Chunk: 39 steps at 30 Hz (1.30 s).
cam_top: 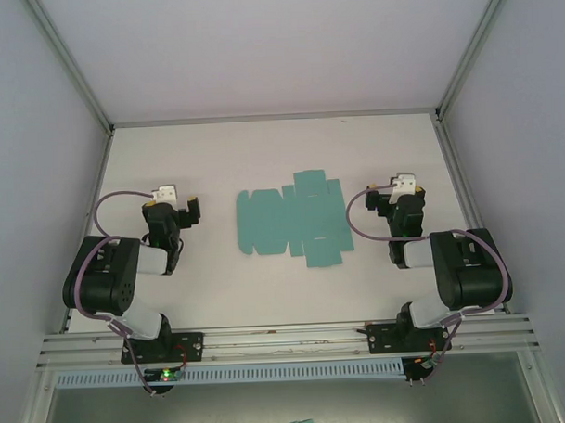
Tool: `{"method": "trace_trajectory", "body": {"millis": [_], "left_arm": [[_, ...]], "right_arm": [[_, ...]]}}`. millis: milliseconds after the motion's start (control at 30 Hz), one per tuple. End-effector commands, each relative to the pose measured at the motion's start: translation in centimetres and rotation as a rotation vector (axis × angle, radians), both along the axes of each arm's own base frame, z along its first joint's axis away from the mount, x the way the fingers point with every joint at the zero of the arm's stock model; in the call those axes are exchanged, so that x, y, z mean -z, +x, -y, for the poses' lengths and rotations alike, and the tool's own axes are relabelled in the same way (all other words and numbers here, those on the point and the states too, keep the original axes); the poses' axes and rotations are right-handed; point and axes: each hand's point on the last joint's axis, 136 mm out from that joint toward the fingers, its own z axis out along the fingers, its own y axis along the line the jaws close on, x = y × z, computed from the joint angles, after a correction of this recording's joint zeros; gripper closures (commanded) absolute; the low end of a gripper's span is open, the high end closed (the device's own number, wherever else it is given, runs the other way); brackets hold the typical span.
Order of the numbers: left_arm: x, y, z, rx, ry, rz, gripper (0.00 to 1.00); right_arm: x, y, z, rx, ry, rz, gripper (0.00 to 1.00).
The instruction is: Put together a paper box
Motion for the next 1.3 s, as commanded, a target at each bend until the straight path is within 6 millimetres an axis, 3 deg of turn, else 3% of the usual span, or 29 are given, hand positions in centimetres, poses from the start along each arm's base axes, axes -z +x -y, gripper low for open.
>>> {"method": "trace_trajectory", "body": {"millis": [0,900,1000,1067,1133,1200,1267], "left_arm": [[-1.1,0.4,-0.7,-0.028,0.005,0.027,0.00],[-1.4,0.5,-0.6,-0.020,0.004,0.019,0.00],[-3.4,0.2,-0.7,-0.029,0.009,0.008,0.00],[-5.9,-0.5,-1.3,-0.068,-0.015,0.014,0.00],[-8.0,-1.3,-0.5,-0.056,-0.094,-0.053,0.00],[-9.5,-1.8,0.9,-0.029,-0.217,-0.113,0.00],[-10.0,-2.3,2.0,-0.051,-0.383,-0.177,0.00]], "right_arm": [[-1.1,0.5,-0.5,-0.017,0.001,0.029,0.01],[-1.2,0.6,-0.7,-0.032,0.003,0.031,0.01],[-2.7,0.7,-1.4,-0.061,-0.020,0.030,0.02],[-4.5,0.6,-1.2,-0.031,-0.038,0.013,0.02],[-6.4,0.5,-1.5,-0.008,0.001,-0.019,0.02],[-7.4,0.5,-2.5,-0.009,0.090,-0.102,0.06],[-7.7,0.1,-5.2,-0.067,0.185,-0.226,0.10]]}}
